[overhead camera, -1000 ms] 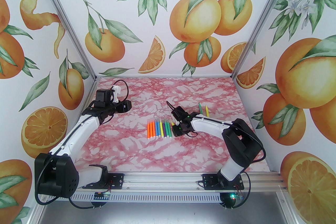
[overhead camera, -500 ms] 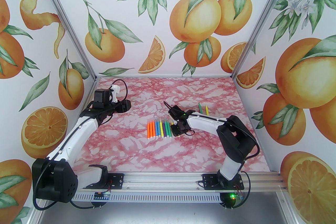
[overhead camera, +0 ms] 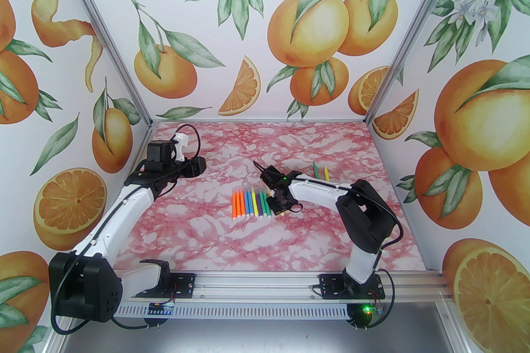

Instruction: Open the pen caps

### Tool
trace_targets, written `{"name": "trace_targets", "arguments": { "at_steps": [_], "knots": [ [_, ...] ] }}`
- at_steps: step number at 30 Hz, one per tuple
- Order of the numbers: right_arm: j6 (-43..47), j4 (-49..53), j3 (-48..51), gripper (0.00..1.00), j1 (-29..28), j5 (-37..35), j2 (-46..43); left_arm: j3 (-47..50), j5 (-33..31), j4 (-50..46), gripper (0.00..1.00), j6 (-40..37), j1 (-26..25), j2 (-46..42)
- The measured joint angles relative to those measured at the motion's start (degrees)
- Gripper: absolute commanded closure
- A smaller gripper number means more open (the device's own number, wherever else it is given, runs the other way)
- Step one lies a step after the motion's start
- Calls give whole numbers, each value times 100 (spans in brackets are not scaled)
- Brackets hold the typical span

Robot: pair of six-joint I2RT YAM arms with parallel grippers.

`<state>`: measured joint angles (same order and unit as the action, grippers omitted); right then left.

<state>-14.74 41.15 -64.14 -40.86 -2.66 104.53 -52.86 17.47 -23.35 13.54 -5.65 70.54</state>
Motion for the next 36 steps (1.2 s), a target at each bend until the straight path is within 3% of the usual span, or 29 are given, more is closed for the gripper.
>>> {"name": "trace_targets", "arguments": {
  "at_steps": [9, 17, 25, 36],
  "knots": [
    [0, -4, 0, 100, 7, 7, -9, 251, 280, 186, 37, 116, 0, 251],
    [-76, -479, 468, 100, 131, 385, -754, 348, 1119, 592, 37, 352, -210, 560],
    [-131, -1156, 697, 100, 157, 1049, -1488, 369, 1663, 1012, 39, 758, -542, 640],
    [-238, -2035, 704, 100, 157, 1947, -1561, 369, 2297, 1768, 42, 1353, -1143, 1003]
  ]
}}
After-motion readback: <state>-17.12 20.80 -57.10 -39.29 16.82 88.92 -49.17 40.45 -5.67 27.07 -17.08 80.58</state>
